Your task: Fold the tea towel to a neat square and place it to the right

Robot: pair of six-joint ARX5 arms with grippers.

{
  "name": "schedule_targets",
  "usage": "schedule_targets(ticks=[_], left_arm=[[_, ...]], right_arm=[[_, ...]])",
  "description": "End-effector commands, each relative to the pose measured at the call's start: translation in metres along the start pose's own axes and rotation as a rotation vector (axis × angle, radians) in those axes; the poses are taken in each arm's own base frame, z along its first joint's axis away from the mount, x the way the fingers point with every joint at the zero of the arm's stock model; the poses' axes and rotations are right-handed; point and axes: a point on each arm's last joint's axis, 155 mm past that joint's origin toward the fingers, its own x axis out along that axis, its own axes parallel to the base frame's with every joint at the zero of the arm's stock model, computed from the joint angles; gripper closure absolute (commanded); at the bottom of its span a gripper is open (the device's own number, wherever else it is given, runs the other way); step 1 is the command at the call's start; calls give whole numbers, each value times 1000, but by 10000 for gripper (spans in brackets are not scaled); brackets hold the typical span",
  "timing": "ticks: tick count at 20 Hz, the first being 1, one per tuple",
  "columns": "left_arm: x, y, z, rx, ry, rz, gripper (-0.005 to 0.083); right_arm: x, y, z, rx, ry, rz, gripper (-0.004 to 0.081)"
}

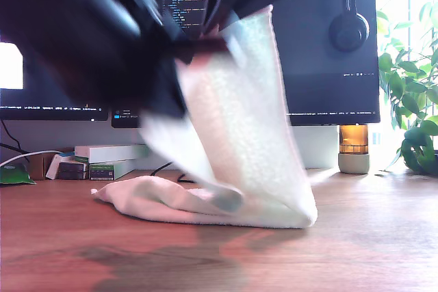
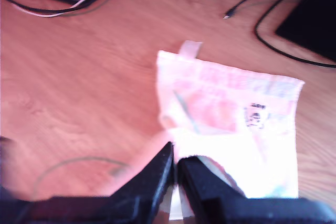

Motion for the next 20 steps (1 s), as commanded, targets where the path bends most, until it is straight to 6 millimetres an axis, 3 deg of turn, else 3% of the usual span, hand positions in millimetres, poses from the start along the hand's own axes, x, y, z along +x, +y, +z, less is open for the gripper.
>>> schedule_targets(ticks=[1, 7, 10, 14, 18, 20], left_arm=[[-10, 11, 5, 18, -9, 6, 797], [-45, 42, 51, 99, -110, 10, 797], [-61, 39, 76, 142, -131, -59, 797], [-70, 20, 70, 185, -39, -213, 797], [-72, 26, 54, 217, 64, -223, 797], [-76, 33, 60, 217, 83, -205, 797]], right_arm=[[0, -3, 5, -10, -7, -5, 782], [0, -6, -2, -22, 23, -16, 782], [0, -8, 3, -16, 6, -17, 782], [-4, -12, 17, -31, -29, -23, 782], [-17, -23, 40, -88, -57, -46, 783], [-23, -26, 41, -115, -36, -46, 783]])
